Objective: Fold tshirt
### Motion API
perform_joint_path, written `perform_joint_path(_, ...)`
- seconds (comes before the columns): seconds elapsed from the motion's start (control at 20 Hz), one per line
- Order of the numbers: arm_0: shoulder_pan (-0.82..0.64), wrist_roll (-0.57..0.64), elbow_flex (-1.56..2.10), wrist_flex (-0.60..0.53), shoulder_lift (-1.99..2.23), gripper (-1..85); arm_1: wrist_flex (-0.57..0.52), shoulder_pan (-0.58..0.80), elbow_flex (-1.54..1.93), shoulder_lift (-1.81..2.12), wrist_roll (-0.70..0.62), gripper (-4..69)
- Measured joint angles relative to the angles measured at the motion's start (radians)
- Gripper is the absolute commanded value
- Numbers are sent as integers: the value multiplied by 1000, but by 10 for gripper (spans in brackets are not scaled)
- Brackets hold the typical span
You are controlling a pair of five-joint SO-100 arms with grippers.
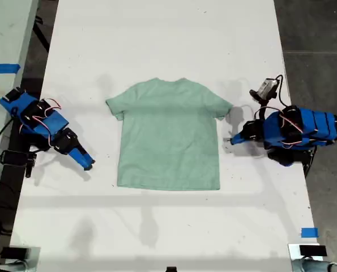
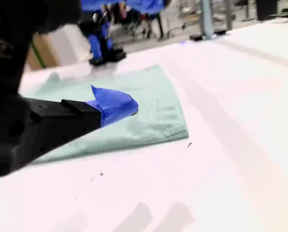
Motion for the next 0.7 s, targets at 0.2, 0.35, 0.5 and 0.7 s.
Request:
perform_joint_path(0.2,-212,-334,0,-75,-5,69,106,103,-163,-11,-94,5)
perform_joint_path(0.35,-290,-345,0,-37,-5,59,130,176,-319,-207,-172,22)
perform_joint_path(0.5,-377,-364,-11,25,-5,1,132,253,-506,-479,-282,26)
perform_joint_path(0.7,-502,-364,-81,77,-5,1,150,387,-762,-788,-442,57)
